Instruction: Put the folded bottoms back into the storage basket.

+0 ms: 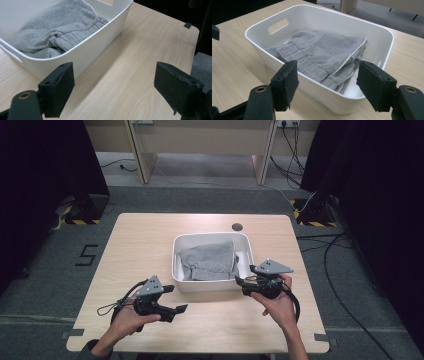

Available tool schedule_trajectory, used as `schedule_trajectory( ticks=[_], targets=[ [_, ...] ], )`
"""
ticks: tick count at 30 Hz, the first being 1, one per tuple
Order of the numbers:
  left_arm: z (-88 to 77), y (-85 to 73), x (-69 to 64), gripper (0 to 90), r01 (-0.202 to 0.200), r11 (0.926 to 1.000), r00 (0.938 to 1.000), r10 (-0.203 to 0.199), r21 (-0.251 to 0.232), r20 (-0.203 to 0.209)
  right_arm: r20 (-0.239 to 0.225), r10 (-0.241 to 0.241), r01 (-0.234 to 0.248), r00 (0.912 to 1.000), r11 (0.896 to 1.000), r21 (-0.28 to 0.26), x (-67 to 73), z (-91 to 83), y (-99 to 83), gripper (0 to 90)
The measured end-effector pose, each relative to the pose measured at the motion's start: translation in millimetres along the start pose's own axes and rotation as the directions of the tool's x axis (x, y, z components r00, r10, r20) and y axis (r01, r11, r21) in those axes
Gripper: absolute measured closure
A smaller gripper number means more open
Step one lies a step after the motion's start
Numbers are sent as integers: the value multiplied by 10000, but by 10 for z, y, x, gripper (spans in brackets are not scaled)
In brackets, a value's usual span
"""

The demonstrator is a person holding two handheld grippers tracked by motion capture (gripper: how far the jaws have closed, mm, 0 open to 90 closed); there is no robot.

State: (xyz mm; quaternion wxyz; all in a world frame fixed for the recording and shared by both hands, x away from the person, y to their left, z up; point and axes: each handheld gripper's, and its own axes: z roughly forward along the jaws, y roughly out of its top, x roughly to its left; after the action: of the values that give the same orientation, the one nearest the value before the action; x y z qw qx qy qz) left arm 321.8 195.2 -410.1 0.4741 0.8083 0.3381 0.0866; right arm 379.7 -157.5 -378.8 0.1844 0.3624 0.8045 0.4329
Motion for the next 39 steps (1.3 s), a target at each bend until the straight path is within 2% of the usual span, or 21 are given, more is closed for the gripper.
schedule_trajectory(
  ticks=[4, 7, 11, 13, 17, 20, 32, 39],
  targets=[
    [-15, -40, 8, 164, 27, 10000, 10000, -27, -19, -60, 0, 84, -84, 10000, 9999, -136, 29, -45, -68, 337],
    [-23, -75, 16, 165, 52, 10000, 9999, -53, -85, -98, 5, -37, 37, 10000, 9997, -233, 56, -77, -121, 337],
    [-24, -151, 17, 166, 147, 9999, 9998, -147, 25, -127, -95, 212, -217, 9997, 9982, -566, 97, -120, -210, 338],
    [-18, -186, 16, 167, 162, 9998, 9998, -161, 97, -85, -116, 159, -163, 9998, 9993, -335, 109, -122, -241, 337],
    [-26, -188, 13, 167, 176, 9998, 9998, -176, 54, -72, 0, 173, -173, 9999, 9994, -306, 96, -129, -276, 337],
    [-28, -210, 8, 168, -18, 9999, 9997, 21, 110, -250, -26, 171, -172, 9998, 9996, -244, 100, -120, -303, 337],
    [-52, -306, 51, 170, 261, 9995, 9989, -255, 151, -405, -101, 271, -272, 9996, 9995, -129, 121, -155, -421, 337],
    [-28, -471, 96, 169, 448, 9981, 9976, -424, 426, -552, -210, 259, -258, 9994, 9997, 44, 112, -141, -560, 332]
  ],
)
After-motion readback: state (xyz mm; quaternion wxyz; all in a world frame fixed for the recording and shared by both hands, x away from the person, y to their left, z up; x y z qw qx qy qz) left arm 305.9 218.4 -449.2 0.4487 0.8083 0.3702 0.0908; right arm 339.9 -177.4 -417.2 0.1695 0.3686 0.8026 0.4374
